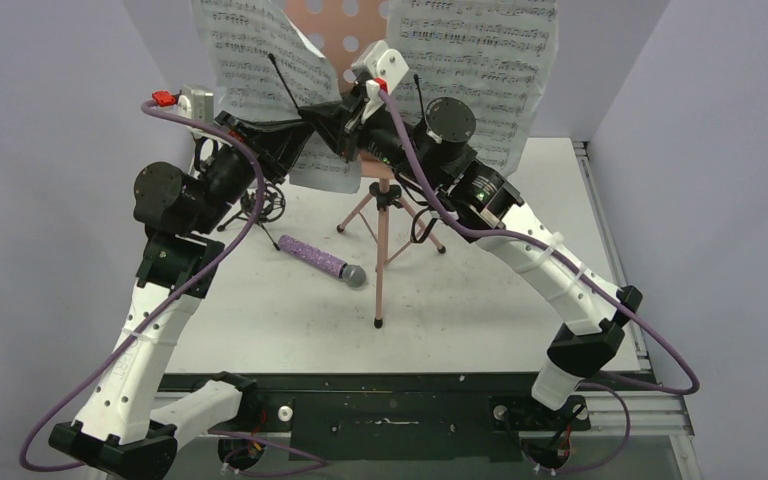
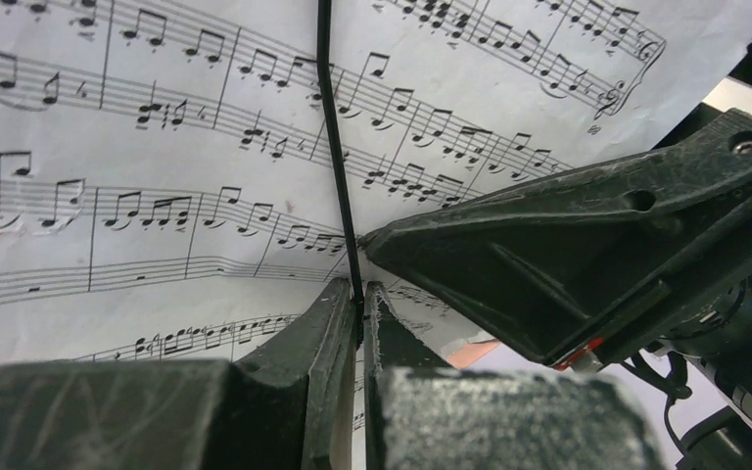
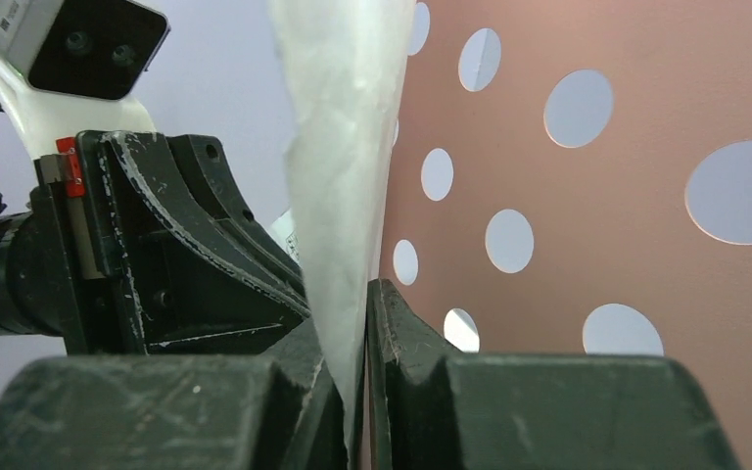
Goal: Set up the instrument practice props
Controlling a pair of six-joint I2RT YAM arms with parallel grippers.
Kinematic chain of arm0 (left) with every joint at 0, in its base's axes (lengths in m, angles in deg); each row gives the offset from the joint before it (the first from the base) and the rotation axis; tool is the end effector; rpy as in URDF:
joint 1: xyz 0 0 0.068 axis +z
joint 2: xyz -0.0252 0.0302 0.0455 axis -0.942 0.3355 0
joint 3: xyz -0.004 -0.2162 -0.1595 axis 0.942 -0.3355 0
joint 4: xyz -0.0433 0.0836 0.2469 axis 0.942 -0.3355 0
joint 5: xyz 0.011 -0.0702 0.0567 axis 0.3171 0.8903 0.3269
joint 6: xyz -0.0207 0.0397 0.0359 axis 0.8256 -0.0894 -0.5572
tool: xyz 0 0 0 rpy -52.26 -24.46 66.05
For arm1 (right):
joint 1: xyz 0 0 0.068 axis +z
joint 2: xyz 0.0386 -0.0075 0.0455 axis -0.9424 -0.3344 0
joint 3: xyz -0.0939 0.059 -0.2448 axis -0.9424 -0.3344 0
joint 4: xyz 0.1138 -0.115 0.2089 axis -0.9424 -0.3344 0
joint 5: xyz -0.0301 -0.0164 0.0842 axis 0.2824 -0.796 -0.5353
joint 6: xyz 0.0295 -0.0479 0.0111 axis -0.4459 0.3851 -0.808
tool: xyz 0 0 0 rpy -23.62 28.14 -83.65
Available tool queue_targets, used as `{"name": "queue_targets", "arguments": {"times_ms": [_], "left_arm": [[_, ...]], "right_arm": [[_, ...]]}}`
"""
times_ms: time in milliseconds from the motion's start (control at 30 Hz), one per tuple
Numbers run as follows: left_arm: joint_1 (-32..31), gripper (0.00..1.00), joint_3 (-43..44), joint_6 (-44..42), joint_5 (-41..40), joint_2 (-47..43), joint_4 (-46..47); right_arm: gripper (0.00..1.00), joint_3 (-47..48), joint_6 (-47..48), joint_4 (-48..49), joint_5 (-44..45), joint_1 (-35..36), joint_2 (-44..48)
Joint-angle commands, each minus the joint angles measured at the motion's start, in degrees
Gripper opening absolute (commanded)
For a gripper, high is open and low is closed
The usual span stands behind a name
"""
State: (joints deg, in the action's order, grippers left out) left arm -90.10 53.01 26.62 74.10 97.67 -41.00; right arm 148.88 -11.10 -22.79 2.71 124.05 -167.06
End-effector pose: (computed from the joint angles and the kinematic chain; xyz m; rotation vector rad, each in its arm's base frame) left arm 0.1943 -0.0845 0.5130 0.1822 1.2371 -1.0134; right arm 0.2074 0.2979 0.5569 -0.8085 1.0792 0.9396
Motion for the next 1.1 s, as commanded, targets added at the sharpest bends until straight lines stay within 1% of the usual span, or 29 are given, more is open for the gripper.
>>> {"name": "queue_targets", "arguments": {"times_ms": [0, 33, 67, 100, 200, 233, 267, 300, 367, 433, 533, 600, 667, 767, 800, 1067], "left_arm": [[0.2, 0.0, 0.5, -0.2, 0.3, -1.5, 3.6], [0.1, 0.0, 0.3, -0.2, 0.1, -1.6, 3.5], [0.1, 0.0, 0.3, -0.2, 0.0, -1.6, 3.5], [0.2, 0.0, 0.1, -0.2, -0.1, -1.7, 3.5], [0.2, 0.0, -0.2, -0.1, -0.4, -1.8, 3.6], [0.2, 0.0, -0.1, 0.0, -0.4, -1.7, 3.5], [0.2, 0.0, -0.2, 0.0, -0.4, -1.8, 3.5], [0.2, 0.0, -0.3, 0.1, -0.5, -1.8, 3.5], [0.1, 0.0, -0.3, 0.2, -0.6, -1.9, 3.6], [0.2, 0.0, -0.5, 0.4, -0.7, -1.9, 3.7], [0.2, 0.0, -0.4, 0.4, -0.8, -2.1, 3.6], [0.2, 0.0, -0.6, 0.4, -0.8, -2.1, 3.6], [0.2, 0.0, -0.6, 0.5, -0.6, -2.0, 3.7], [0.2, 0.0, -0.7, 0.5, -0.4, -2.0, 3.7], [0.2, 0.0, -0.8, 0.5, -0.3, -2.0, 3.7], [0.2, 0.0, -0.8, 0.6, 1.4, -1.9, 4.4]], "right_arm": [[0.05, 2.0, 1.9, 0.8, 1.6, 0.5, 0.2], [0.06, 2.0, 1.9, 0.9, 1.9, 0.5, 0.2], [0.08, 2.0, 1.9, 1.0, 2.3, 0.5, 0.2], [0.15, 2.0, 1.7, 1.0, 2.8, 0.5, 0.4], [0.38, 1.2, 1.2, 1.1, 4.0, 0.5, 1.1], [0.5, 0.5, 1.1, 1.4, 4.4, 0.5, 1.6], [0.6, -0.3, 0.9, 1.8, 4.8, 0.5, 2.1], [0.65, -1.3, 0.8, 2.3, 5.2, 0.5, 2.9], [0.66, -3.6, 0.5, 3.4, 6.4, 0.5, 4.4], [0.64, -5.9, 0.3, 4.4, 7.7, 0.6, 5.8], [0.55, -9.0, 0.1, 5.9, 8.7, 0.6, 7.7], [0.45, -9.9, 0.3, 6.9, 9.4, 0.6, 8.2], [0.32, -9.5, 0.5, 7.8, 10.0, 0.6, 8.0], [0.1, -7.8, 1.1, 7.9, 9.9, 0.6, 7.2], [0.06, -7.0, 1.4, 7.8, 9.7, 0.6, 6.7], [0.05, 1.6, 4.9, 4.0, 7.7, 0.6, 2.2]]}}
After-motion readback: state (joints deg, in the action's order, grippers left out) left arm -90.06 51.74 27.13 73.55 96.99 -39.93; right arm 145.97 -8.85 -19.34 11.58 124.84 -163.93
